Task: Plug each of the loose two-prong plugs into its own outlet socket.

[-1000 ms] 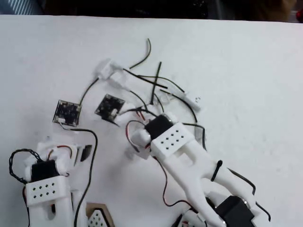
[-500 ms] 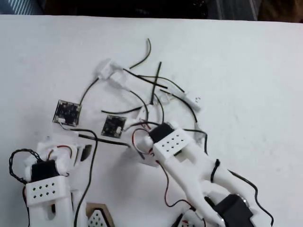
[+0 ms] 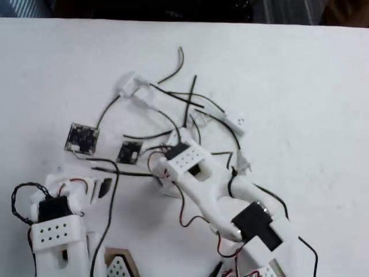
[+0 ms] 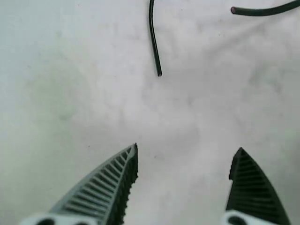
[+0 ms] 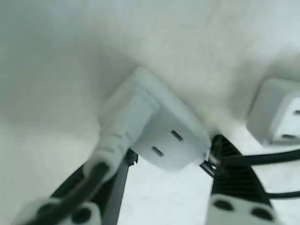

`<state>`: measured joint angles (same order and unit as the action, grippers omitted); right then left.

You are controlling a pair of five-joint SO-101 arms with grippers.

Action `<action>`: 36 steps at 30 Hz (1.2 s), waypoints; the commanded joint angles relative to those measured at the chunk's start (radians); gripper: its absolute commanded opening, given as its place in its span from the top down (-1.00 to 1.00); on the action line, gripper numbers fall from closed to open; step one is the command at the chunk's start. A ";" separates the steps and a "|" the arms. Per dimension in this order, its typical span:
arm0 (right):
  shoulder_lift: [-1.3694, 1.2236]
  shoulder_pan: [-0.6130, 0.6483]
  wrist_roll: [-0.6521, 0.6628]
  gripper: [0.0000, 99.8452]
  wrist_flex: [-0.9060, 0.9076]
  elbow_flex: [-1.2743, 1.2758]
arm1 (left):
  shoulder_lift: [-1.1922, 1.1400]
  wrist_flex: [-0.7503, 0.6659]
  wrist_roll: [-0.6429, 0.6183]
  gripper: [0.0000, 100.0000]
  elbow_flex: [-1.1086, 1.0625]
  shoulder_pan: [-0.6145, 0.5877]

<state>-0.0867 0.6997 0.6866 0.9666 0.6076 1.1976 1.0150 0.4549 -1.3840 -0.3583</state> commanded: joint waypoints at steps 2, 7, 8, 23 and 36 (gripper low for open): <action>-0.019 0.010 -0.003 0.93 -0.015 -0.025 | 0.013 -0.017 0.008 0.38 0.005 -0.005; -0.019 -0.001 -0.003 0.97 0.012 -0.025 | 0.013 -0.017 0.008 0.38 0.005 -0.005; -0.018 -0.002 -0.003 0.96 0.012 -0.025 | 0.013 -0.017 0.008 0.38 0.005 -0.005; 0.351 -0.099 -0.071 0.97 0.048 -0.025 | 0.013 -0.017 0.008 0.38 0.003 -0.005; 0.473 -0.275 -0.072 0.97 0.047 -0.184 | 0.013 -0.017 0.008 0.38 0.003 -0.005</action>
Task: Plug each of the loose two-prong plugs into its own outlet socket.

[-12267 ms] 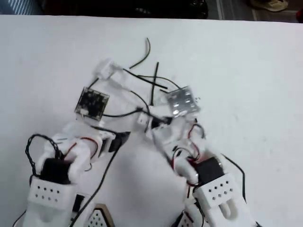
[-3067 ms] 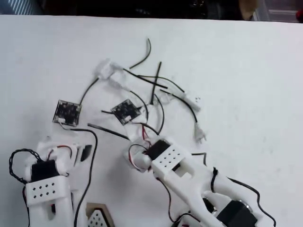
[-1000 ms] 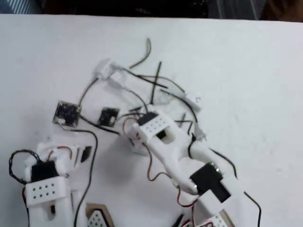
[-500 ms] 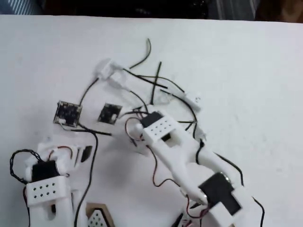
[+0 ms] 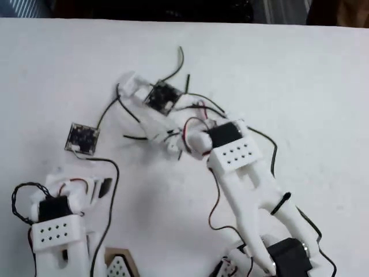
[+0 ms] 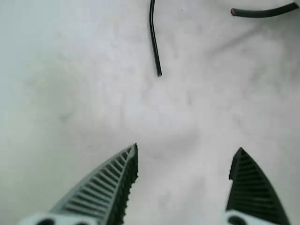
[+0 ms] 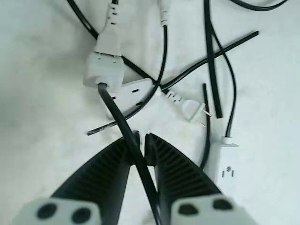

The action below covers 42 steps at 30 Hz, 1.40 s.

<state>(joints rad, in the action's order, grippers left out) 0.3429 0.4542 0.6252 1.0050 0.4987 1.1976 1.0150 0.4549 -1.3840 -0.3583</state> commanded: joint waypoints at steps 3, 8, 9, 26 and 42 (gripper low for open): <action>0.044 -0.024 -0.012 0.97 0.010 -0.077 | 0.013 -0.017 0.008 0.38 0.003 -0.005; 0.044 0.036 -0.040 0.94 0.045 -0.041 | 0.013 -0.017 0.008 0.38 0.003 -0.005; 0.044 0.048 -0.043 0.89 0.062 -0.037 | 0.013 -0.017 0.008 0.38 0.003 -0.005; -0.183 0.157 -0.046 0.93 -0.074 -0.032 | 0.013 -0.017 0.008 0.38 0.003 -0.004; -0.193 0.113 -0.305 0.96 -0.137 -0.292 | 0.013 -0.017 0.008 0.38 0.003 -0.004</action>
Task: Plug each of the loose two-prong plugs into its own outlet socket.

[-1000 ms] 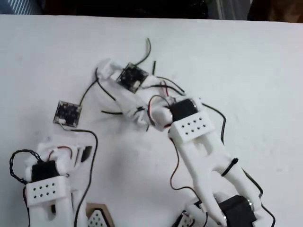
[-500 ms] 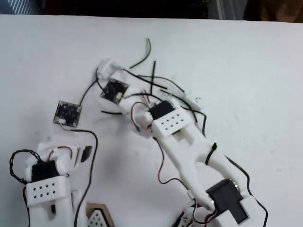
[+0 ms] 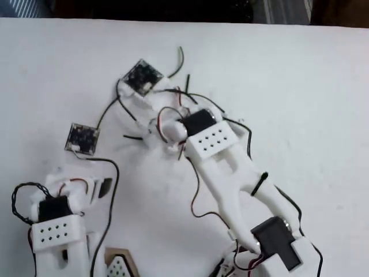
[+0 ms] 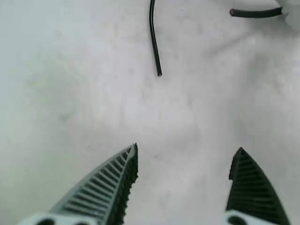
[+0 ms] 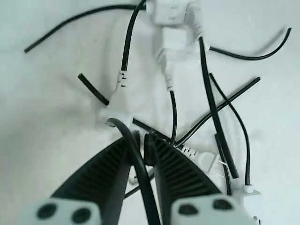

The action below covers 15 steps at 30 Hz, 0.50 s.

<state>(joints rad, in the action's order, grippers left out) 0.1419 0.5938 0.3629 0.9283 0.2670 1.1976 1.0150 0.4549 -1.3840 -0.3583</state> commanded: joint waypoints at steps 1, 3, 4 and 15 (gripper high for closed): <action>0.007 -0.030 -0.051 0.96 -0.082 -0.060 | 0.013 -0.017 0.008 0.38 0.003 -0.004; 0.005 -0.045 -0.054 0.96 -0.107 -0.058 | 0.013 -0.017 0.008 0.38 0.003 -0.004; 0.005 -0.054 -0.055 0.96 -0.119 -0.058 | 0.013 -0.017 0.008 0.38 0.003 -0.004; -0.022 -0.150 -0.146 0.96 -0.378 -0.063 | 0.013 -0.017 0.008 0.38 0.003 -0.002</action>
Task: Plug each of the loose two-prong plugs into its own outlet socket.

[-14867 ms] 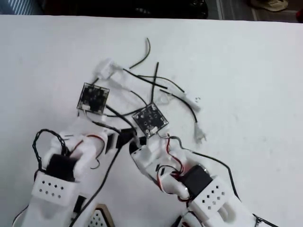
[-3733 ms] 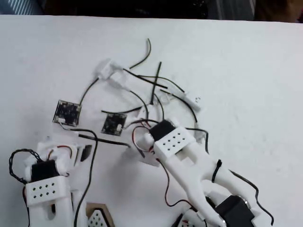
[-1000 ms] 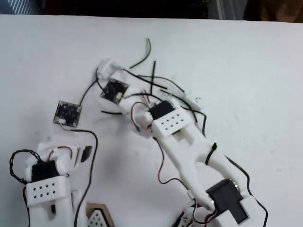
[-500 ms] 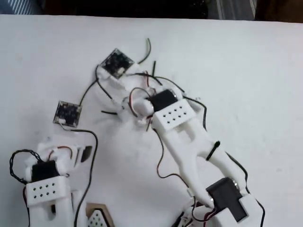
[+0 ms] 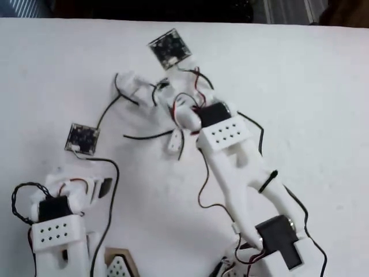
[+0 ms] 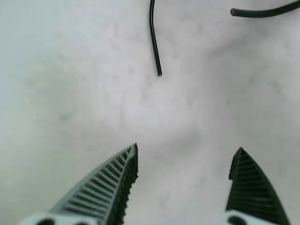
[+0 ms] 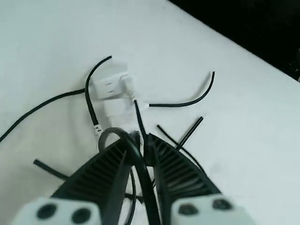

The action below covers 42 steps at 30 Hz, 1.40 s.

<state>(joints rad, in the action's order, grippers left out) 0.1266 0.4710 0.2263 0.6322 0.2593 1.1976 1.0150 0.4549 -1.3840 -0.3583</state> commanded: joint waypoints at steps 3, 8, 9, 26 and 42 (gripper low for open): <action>-0.064 -0.048 -0.009 0.96 -0.193 -0.057 | 0.013 -0.017 0.008 0.38 0.003 -0.002; -0.119 -0.081 -0.009 0.96 -0.314 -0.091 | 0.013 -0.017 0.008 0.38 0.002 -0.002; -0.122 -0.087 -0.011 0.96 -0.314 -0.109 | 0.013 -0.017 0.008 0.38 0.002 -0.002; -0.298 -0.202 -0.078 0.87 -0.070 -0.451 | 0.013 -0.017 0.008 0.38 0.002 -0.002; -0.269 -0.294 -0.071 0.79 0.711 -0.592 | 0.013 -0.017 0.008 0.38 0.002 -0.002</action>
<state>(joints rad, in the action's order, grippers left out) -0.2018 0.1749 0.1542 1.2551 -0.2839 1.1976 1.0150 0.4549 -1.3840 -0.3583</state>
